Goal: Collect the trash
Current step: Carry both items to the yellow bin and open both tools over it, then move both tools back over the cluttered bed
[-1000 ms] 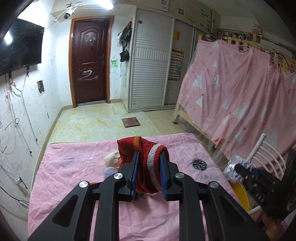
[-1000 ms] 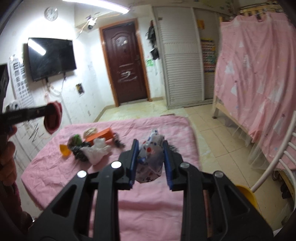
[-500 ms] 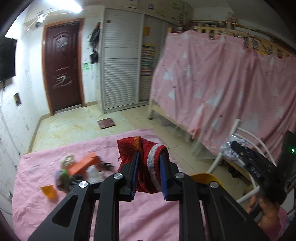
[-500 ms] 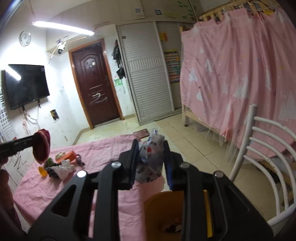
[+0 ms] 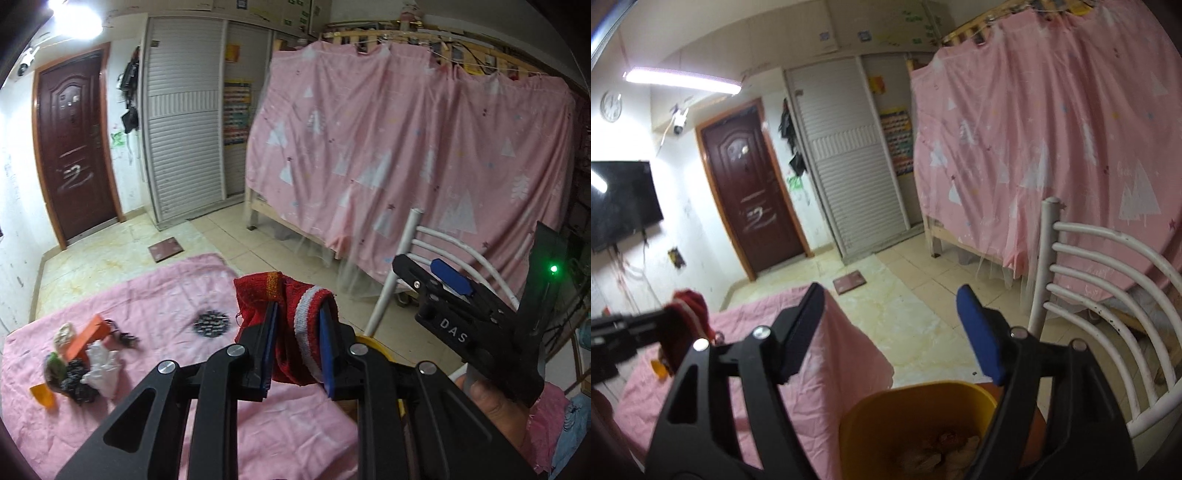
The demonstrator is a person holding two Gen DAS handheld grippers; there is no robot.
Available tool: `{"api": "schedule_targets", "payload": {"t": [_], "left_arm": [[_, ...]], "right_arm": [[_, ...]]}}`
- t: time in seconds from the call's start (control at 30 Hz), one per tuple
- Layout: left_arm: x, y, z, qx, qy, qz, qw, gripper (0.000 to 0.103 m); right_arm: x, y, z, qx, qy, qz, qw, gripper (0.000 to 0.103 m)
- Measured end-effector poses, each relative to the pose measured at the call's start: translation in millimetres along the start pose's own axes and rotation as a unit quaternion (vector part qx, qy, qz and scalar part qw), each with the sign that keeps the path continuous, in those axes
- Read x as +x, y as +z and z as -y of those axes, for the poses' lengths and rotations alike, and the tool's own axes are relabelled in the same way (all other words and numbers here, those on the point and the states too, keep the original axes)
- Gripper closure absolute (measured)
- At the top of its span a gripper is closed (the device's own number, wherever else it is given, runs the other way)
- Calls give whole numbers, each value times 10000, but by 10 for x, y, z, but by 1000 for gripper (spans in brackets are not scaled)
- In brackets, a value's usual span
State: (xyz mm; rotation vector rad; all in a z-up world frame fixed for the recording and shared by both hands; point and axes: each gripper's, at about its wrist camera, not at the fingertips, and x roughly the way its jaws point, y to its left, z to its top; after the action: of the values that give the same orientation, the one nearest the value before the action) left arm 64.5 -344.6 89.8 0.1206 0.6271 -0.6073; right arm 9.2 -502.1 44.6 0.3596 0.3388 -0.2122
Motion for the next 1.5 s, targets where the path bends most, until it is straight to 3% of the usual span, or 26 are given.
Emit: {"api": "schedule_targets", "payload": {"t": [0.17, 0.23, 0.3, 0.4, 1.17, 1.5], "left_arm": [[122, 50, 137, -34, -425, -82, 9991, 85], [191, 78, 167, -133, -696, -96, 9974, 71], [254, 87, 176, -240, -773, -76, 9967, 50], [287, 52, 185, -283, -815, -63, 9962, 42], [59, 57, -144, -479, -499, 61, 9976, 41], [-135, -39, -785, -857, 65, 137, 9962, 39]], "right_arm": [[-51, 21, 132, 245, -77, 138, 9996, 32], [-90, 36, 188, 345, -65, 207, 9992, 32], [-139, 33, 241, 445, -61, 279, 9986, 30], [-162, 50, 290, 542, -42, 317, 9980, 27], [-20, -35, -177, 12, 244, 69, 9997, 22], [160, -198, -704, -475, 718, -267, 9959, 21]]}}
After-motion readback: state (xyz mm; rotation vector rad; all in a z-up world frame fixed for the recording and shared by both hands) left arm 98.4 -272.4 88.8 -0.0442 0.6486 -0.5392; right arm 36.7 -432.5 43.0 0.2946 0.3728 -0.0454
